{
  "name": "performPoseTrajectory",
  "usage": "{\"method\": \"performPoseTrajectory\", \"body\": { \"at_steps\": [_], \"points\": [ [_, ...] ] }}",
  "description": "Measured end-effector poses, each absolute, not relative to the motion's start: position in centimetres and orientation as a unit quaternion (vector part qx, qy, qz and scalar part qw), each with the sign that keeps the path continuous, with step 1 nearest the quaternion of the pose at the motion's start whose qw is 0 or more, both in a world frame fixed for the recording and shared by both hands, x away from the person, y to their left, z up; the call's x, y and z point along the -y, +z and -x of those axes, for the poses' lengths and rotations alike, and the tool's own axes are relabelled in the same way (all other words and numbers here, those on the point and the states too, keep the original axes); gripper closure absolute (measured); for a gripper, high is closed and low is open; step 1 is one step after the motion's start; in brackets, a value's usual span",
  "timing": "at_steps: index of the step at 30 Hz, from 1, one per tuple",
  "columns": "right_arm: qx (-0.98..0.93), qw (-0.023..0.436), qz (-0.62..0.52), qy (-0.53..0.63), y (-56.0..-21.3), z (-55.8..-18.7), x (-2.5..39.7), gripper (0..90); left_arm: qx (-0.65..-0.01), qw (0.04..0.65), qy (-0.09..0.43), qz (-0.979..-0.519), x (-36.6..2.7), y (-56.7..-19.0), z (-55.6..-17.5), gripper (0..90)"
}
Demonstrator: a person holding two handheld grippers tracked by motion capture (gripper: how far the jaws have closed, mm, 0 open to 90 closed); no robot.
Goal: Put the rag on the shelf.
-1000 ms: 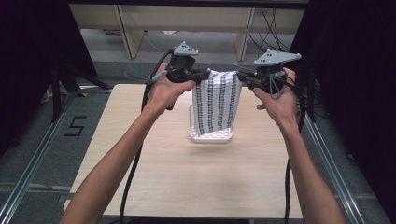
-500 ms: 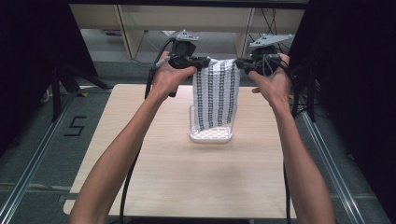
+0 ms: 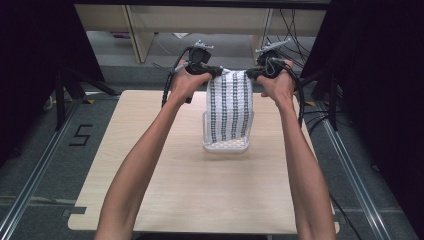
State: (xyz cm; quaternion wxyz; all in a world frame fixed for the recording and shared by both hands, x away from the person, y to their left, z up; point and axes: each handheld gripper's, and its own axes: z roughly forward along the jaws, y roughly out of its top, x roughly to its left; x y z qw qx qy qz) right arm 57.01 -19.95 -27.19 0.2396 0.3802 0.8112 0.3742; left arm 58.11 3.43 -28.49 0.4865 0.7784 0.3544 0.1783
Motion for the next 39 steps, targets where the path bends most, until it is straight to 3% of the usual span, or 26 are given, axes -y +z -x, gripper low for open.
{"method": "performPoseTrajectory", "body": {
  "at_steps": [23,27,30,36,39],
  "points": [
    [-0.817,0.220,-0.405,0.346,-31.4,-59.2,19.5,83.8,-0.368,0.430,0.195,-0.801,-2.6,-33.2,-59.5,82.7],
    [-0.814,0.212,-0.429,0.330,-32.4,-59.4,20.0,73.5,-0.381,0.407,0.179,-0.811,-2.9,-34.1,-59.6,70.2],
    [-0.802,0.215,-0.443,0.339,-33.1,-59.4,20.5,67.3,-0.401,0.389,0.170,-0.812,-3.3,-34.7,-59.7,53.7],
    [-0.797,0.211,-0.441,0.354,-32.5,-59.2,21.1,66.3,-0.415,0.399,0.175,-0.798,-4.2,-33.7,-59.5,44.9],
    [-0.795,0.211,-0.442,0.358,-32.0,-58.9,20.9,65.6,-0.411,0.399,0.178,-0.800,-4.3,-33.4,-59.2,45.0]
  ]
}}
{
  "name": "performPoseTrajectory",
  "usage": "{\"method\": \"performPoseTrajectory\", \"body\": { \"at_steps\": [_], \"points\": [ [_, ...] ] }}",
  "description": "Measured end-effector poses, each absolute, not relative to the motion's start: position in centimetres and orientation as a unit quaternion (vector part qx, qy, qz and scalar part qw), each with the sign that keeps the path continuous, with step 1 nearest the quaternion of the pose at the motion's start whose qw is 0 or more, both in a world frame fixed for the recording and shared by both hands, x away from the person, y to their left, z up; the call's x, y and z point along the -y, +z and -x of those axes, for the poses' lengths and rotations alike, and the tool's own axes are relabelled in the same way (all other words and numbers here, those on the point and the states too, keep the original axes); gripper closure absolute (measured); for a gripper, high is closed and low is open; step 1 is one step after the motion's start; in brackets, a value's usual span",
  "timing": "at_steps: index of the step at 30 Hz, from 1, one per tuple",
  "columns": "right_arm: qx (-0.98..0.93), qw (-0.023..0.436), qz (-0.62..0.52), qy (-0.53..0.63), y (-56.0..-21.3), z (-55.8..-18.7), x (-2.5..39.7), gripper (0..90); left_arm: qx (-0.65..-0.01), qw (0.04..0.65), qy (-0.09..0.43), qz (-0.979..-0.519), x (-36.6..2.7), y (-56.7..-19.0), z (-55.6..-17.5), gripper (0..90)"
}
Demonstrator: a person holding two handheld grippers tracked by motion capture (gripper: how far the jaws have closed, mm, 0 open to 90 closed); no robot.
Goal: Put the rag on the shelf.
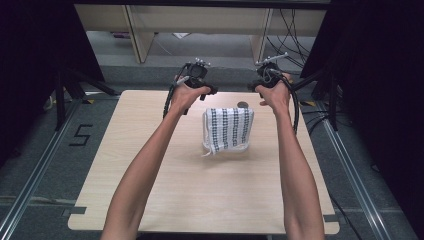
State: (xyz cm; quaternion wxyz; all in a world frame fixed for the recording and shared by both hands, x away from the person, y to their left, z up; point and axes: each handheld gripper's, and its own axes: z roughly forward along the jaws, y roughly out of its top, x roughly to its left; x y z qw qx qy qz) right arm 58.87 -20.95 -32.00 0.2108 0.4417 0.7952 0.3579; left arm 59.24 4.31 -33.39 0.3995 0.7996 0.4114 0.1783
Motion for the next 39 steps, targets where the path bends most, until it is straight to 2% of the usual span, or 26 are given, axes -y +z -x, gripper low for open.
{"method": "performPoseTrajectory", "body": {
  "at_steps": [18,23,26,39],
  "points": [
    [-0.788,0.227,-0.426,0.383,-30.1,-56.4,21.6,57.6,-0.413,0.441,0.189,-0.774,-7.0,-30.6,-56.4,37.5],
    [-0.785,0.234,-0.408,0.402,-29.3,-55.2,21.8,55.8,-0.413,0.451,0.195,-0.767,-7.4,-30.3,-54.9,32.7],
    [-0.781,0.221,-0.397,0.429,-28.9,-54.2,21.9,55.4,-0.406,0.457,0.195,-0.767,-7.8,-30.1,-53.9,32.9],
    [-0.783,0.224,-0.373,0.444,-28.6,-50.6,22.0,49.5,-0.387,0.463,0.196,-0.772,-8.8,-30.1,-51.4,30.8]
  ]
}}
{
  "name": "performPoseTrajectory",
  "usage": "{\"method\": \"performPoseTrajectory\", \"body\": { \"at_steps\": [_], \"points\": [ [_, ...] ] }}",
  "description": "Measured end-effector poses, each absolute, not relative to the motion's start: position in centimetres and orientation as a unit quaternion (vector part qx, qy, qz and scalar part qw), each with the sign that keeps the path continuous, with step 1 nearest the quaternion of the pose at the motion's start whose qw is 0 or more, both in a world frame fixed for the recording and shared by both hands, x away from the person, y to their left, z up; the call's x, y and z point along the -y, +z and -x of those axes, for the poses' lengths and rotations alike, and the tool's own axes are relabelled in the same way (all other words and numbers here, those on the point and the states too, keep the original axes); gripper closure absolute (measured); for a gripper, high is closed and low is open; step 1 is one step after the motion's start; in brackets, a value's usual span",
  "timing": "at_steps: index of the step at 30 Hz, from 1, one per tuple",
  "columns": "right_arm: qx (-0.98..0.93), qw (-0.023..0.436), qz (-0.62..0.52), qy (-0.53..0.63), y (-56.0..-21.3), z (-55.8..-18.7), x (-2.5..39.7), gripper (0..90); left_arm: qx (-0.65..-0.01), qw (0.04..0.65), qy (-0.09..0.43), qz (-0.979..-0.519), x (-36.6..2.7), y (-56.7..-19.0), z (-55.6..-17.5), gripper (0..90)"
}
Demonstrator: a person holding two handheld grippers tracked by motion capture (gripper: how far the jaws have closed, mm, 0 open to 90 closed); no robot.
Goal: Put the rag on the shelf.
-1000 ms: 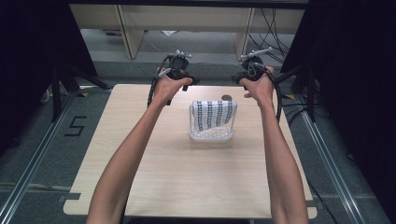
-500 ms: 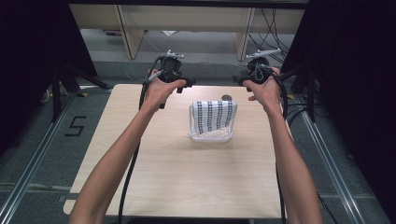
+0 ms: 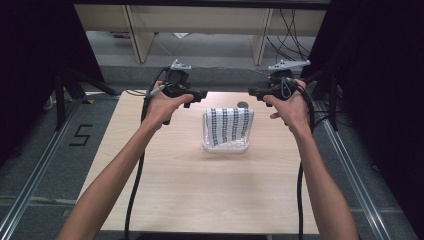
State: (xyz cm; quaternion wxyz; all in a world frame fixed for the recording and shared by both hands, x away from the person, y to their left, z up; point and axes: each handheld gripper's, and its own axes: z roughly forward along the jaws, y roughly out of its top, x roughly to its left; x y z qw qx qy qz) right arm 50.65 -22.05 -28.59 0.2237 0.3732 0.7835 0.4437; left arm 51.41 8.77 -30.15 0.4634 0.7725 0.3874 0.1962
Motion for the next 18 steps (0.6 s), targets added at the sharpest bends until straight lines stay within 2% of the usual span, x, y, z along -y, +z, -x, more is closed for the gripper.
{"method": "performPoseTrajectory", "body": {
  "at_steps": [18],
  "points": [
    [-0.787,0.238,-0.339,0.458,-28.9,-46.8,20.9,39.2,-0.364,0.472,0.204,-0.777,-9.4,-30.8,-48.1,26.9]
  ]
}}
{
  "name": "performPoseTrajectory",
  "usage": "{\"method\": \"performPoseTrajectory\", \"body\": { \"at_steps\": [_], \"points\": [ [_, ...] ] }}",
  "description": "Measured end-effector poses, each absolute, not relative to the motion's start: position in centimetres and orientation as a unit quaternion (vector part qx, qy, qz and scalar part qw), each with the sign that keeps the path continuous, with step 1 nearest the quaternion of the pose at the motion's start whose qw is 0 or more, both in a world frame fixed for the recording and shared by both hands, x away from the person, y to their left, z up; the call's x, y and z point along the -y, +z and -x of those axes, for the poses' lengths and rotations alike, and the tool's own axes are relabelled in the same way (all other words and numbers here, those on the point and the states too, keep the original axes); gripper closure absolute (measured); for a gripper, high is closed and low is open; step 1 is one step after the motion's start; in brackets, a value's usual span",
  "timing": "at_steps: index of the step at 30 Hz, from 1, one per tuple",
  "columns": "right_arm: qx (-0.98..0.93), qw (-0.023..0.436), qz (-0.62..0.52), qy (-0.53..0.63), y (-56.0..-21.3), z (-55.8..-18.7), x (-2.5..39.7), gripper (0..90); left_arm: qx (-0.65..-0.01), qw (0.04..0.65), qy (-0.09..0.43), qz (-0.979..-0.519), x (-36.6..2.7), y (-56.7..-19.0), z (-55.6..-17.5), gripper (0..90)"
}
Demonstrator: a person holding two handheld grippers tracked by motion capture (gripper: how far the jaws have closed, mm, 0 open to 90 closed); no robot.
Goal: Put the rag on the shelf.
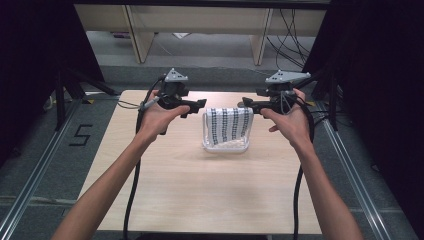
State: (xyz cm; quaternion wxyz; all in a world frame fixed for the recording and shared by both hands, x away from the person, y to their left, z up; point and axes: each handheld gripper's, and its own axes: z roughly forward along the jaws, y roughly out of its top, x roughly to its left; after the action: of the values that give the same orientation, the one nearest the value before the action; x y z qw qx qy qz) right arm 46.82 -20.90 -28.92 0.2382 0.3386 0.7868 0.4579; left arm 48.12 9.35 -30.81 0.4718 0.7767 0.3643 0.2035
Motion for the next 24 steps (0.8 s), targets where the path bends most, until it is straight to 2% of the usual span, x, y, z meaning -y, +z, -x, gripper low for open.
{"method": "performPoseTrajectory", "body": {
  "at_steps": [4,9,24],
  "points": [
    [-0.791,0.223,-0.339,0.458,-29.2,-46.2,20.8,37.6,-0.359,0.471,0.203,-0.779,-9.5,-31.1,-47.5,26.7],
    [-0.790,0.233,-0.335,0.458,-29.6,-45.5,20.5,32.2,-0.359,0.472,0.200,-0.780,-9.6,-31.4,-46.6,25.8],
    [-0.791,0.224,-0.337,0.459,-31.3,-43.4,20.5,26.8,-0.346,0.484,0.193,-0.781,-11.0,-32.8,-43.7,25.3]
  ]
}}
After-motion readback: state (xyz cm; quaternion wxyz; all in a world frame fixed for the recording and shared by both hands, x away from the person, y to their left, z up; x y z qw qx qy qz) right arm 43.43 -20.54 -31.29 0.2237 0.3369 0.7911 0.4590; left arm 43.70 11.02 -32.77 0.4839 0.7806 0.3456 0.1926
